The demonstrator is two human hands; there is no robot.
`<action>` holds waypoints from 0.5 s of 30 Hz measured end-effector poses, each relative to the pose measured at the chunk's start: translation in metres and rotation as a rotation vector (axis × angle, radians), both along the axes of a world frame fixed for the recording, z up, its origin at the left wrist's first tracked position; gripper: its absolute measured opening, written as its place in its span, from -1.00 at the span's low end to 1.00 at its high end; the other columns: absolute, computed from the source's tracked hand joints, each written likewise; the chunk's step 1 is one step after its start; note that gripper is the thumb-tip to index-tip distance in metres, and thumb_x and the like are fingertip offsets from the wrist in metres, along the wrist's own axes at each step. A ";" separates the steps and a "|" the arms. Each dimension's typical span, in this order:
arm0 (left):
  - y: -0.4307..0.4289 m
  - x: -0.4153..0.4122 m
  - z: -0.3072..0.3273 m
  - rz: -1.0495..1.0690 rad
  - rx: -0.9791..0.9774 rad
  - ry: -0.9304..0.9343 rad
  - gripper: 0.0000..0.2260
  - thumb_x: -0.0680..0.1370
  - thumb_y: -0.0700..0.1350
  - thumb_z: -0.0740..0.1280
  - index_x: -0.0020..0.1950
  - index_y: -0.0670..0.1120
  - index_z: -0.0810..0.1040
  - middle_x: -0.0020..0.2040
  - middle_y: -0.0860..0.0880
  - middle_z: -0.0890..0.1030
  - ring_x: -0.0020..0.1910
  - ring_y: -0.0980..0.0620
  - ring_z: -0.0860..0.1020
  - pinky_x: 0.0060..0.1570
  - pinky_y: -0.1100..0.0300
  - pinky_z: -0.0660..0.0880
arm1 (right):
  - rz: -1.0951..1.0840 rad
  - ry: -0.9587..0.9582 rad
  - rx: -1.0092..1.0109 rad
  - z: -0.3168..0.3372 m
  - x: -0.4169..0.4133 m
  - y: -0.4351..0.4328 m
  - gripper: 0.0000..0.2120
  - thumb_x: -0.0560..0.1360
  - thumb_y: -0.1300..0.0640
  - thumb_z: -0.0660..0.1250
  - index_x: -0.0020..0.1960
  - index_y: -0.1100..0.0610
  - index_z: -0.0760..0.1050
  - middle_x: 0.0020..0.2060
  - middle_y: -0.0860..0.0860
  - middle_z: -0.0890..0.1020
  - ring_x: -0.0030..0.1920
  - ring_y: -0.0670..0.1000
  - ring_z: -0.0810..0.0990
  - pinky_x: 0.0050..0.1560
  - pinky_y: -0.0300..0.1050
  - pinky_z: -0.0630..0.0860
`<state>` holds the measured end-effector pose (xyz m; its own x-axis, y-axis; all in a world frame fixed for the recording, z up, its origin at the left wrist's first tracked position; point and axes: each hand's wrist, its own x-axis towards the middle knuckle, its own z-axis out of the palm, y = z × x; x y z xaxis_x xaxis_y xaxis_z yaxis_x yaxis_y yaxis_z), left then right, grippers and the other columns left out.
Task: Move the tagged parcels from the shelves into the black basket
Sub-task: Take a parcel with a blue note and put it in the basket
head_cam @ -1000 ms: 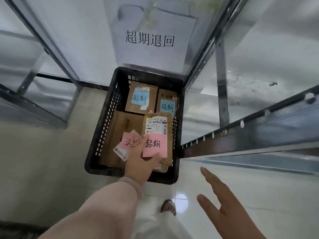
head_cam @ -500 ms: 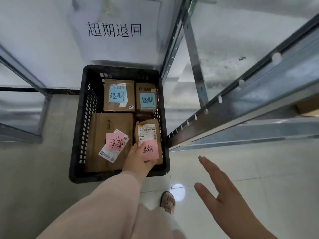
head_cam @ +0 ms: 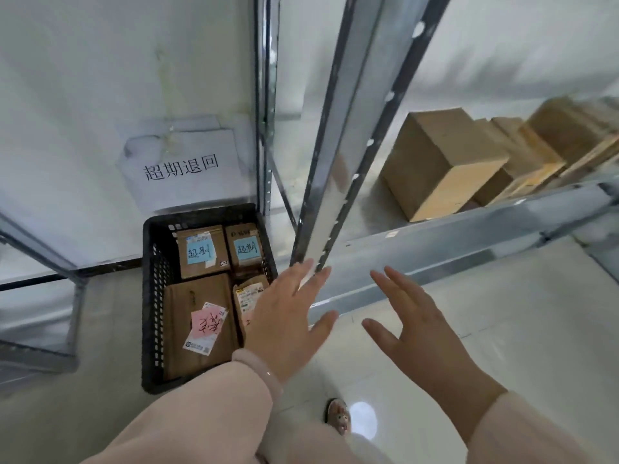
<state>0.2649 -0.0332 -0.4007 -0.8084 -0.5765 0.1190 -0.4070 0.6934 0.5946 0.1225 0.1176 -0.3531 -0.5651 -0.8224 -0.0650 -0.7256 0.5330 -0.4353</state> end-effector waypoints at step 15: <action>0.050 -0.181 0.087 0.022 0.123 0.145 -0.45 0.54 0.18 0.29 0.51 0.23 0.21 0.52 0.12 0.21 0.50 0.11 0.17 0.40 0.34 0.04 | -0.204 0.006 -0.170 0.067 -0.168 0.057 -0.36 0.49 -0.13 0.32 0.49 -0.20 0.12 0.51 -0.16 0.17 0.49 -0.05 0.18 0.43 0.03 0.29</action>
<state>0.0841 0.0166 -0.3142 -0.7751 -0.6110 0.1611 -0.3244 0.6036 0.7283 -0.0455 0.1745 -0.2862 -0.7206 -0.6899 0.0686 -0.6133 0.5882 -0.5272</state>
